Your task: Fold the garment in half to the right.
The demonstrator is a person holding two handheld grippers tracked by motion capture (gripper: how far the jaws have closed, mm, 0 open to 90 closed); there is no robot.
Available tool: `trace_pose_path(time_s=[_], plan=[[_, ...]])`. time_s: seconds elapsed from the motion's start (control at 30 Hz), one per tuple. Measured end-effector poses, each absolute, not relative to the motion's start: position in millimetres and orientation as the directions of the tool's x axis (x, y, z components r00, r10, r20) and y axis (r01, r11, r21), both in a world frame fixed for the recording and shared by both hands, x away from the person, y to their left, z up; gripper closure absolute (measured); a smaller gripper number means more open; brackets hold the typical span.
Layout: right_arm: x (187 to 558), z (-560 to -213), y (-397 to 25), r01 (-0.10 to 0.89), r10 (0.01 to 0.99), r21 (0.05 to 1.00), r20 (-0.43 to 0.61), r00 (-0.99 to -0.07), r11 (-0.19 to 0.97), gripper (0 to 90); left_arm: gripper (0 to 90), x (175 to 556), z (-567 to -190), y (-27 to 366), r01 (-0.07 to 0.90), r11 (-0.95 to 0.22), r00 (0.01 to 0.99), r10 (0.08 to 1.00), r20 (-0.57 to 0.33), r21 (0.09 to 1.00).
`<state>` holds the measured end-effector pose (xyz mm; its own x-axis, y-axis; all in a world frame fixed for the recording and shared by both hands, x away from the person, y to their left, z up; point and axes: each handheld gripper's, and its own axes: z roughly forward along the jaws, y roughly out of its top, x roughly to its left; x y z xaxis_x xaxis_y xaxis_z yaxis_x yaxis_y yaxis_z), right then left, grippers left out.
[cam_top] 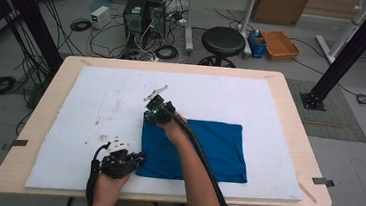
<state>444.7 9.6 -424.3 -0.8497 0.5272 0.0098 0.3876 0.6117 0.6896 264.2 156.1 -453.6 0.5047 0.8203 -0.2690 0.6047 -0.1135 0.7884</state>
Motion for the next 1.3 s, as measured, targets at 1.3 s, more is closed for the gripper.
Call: trace_pose_path(time_s=[1.3], plan=[[407.8, -409.9, -242.6, 0.5, 0.783, 0.821, 0.111, -0.612, 0.274, 88.5, 85.2, 321.7, -414.1, -28.9, 0.614, -0.192, 0.739, 0.479, -0.474, 0.765]])
